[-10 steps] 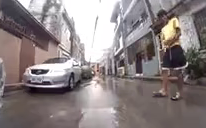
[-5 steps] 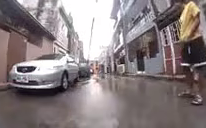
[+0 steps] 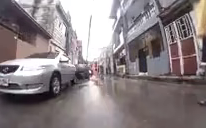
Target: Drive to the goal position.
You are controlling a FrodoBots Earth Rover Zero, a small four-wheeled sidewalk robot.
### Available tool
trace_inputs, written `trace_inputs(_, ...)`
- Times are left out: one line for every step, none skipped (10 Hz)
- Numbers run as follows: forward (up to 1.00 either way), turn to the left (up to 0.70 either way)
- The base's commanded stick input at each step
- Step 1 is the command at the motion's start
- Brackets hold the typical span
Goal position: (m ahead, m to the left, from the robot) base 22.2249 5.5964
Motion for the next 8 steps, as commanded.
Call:
trace_inputs(0.99, 0.0)
trace_inputs(0.99, 0.0)
trace_inputs(0.99, 0.0)
trace_inputs(0.99, 0.0)
trace_inputs(0.99, 0.0)
trace_inputs(0.62, 0.0)
trace_inputs(0.0, 0.0)
trace_inputs(0.0, 0.0)
